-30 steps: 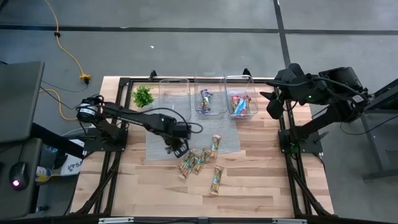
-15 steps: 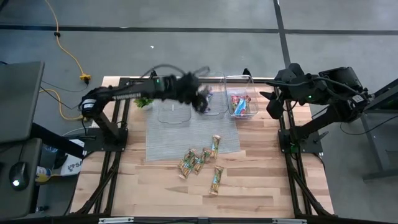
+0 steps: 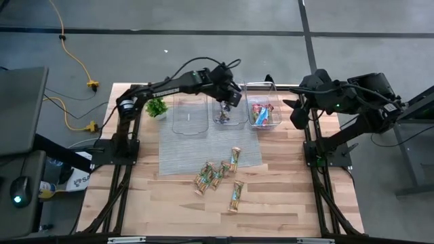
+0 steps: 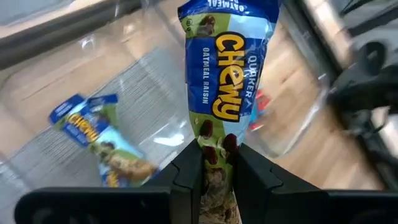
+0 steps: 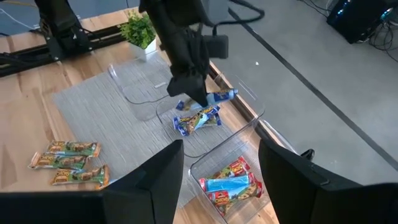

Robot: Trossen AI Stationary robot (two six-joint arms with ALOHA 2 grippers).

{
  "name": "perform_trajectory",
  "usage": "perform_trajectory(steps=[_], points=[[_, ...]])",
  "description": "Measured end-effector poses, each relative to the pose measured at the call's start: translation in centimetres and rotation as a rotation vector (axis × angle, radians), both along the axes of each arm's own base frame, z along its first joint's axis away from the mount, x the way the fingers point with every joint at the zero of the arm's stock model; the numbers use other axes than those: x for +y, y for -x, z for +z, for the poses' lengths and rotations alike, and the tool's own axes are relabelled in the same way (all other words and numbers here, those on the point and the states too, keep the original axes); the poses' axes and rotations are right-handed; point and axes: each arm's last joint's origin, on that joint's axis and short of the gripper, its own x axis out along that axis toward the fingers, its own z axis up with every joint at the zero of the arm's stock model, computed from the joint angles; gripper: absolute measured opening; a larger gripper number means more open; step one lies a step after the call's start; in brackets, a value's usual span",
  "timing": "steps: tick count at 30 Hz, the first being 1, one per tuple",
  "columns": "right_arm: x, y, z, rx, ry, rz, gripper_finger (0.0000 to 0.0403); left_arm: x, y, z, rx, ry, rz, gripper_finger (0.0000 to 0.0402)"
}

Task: Pick and place Granola Bars by type
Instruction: Put the blue granola bar into the middle transparent bin, then put the yellow granola bar into the left transparent bin

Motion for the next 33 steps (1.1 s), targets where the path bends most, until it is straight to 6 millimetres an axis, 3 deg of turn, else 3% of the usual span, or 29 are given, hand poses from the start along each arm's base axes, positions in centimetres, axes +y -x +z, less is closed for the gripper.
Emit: perform_trajectory(steps=[8,21,26,33], points=[[0.0,0.0,0.0,-0.002,-0.006,0.000,0.0193,0.1,0.2,-0.9,0.104,-0.073,-0.056,0.0077],[0.0,0.0,0.0,0.000,-0.009,0.004,0.0193,0.0,0.4,-0.5,0.083,-0.059,-0.113,0.0211],[0.1,0.0,-0.1,-0.004,-0.046,0.018,0.0193,-0.7,2.5,3.7,-0.023,-0.106,-0.180,0.0218],[0.3,-0.1,-0.1,-0.013,-0.119,0.034,0.0193,-4.0,7.9,9.4,0.009,-0.239,-0.228,0.0218]])
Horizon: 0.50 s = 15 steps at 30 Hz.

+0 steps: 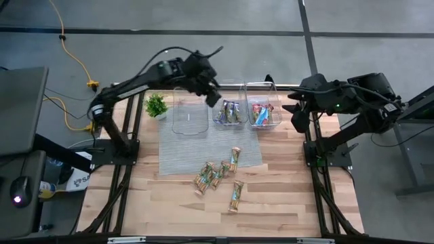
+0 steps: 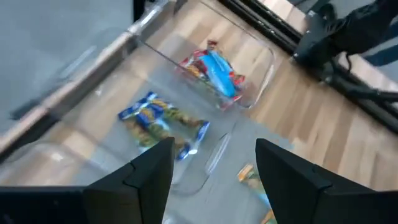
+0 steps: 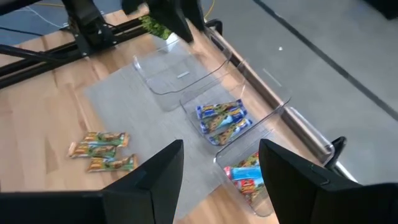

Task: Pick and place Granola Bars by type
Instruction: Put the yellow granola bar into the left transparent bin

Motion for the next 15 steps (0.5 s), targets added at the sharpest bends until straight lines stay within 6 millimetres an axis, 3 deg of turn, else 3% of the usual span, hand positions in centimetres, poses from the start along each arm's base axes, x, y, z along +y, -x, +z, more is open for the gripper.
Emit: perform_trajectory(steps=[3,6,10,15], points=[[0.1,-0.2,-0.1,0.004,-0.015,-0.003,0.0193,-1.8,2.1,0.5,0.023,-0.028,-0.013,0.0218],[0.1,-0.4,-0.2,0.007,-0.020,-0.002,0.0193,-3.8,4.4,-0.5,0.051,-0.016,-0.015,0.0218],[0.0,-0.3,-0.1,0.001,-0.017,-0.021,0.0193,-6.7,8.2,-4.2,0.051,0.101,0.045,0.0218],[0.0,-0.3,-0.1,-0.004,0.010,-0.045,0.0193,-11.2,11.7,-8.9,-0.029,0.338,0.106,0.0218]])
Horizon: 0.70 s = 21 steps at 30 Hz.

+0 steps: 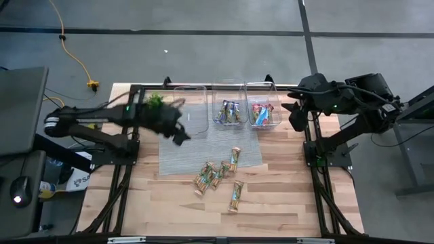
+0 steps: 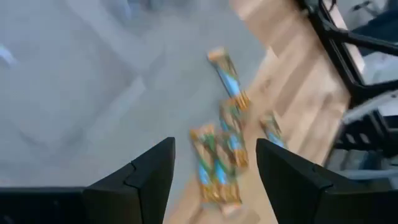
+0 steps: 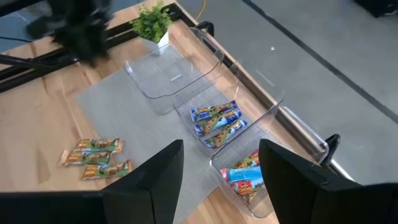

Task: Pick and place Granola Bars by type
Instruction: Put the yellow granola bar into the left transparent bin

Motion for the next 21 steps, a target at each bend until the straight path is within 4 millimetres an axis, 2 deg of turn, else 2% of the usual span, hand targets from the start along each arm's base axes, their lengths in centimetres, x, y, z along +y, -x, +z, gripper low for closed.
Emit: perform_trajectory(steps=[5,9,15,21], points=[[-0.1,0.0,0.0,0.006,0.031,-0.005,0.0193,-3.8,0.2,-2.5,-0.011,0.084,-0.012,0.0218],[-0.1,0.0,0.0,0.014,0.045,0.007,0.0193,-6.3,-1.0,-4.3,0.076,0.098,-0.024,0.0218],[-0.1,0.0,0.0,0.021,0.052,0.019,0.0193,-7.7,-3.4,-7.8,0.228,0.181,0.032,0.0218],[0.0,0.0,0.0,0.039,0.072,0.053,0.0193,-8.6,-6.7,-9.0,0.294,0.185,0.023,0.0218]])
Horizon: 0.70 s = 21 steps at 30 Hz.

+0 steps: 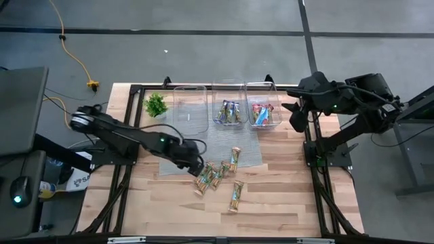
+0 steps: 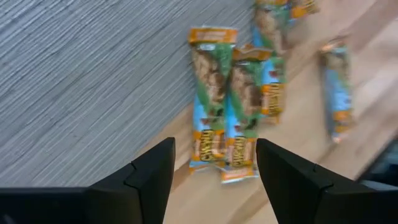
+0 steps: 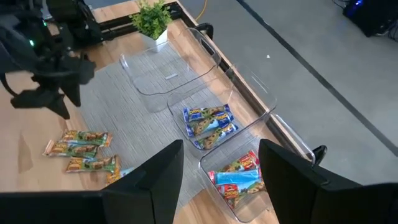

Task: Pick and place Granola Bars by type
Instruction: Put the yellow granola bar into the left transparent bin

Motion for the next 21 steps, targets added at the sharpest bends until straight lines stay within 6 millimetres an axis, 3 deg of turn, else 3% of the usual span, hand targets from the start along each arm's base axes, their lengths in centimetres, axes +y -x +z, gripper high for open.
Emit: perform_trajectory(steps=[10,17,21], points=[[0.1,0.0,0.0,0.025,-0.007,0.072,0.0193,-1.2,-5.1,-2.4,0.219,-0.094,-0.101,0.0218],[0.2,0.1,0.0,0.034,-0.010,0.100,0.0193,-1.8,-7.4,-3.5,0.296,-0.139,-0.175,0.0218],[0.2,0.1,0.0,0.033,-0.013,0.103,0.0193,-1.8,-7.7,-3.5,0.279,-0.142,-0.170,0.0218]])
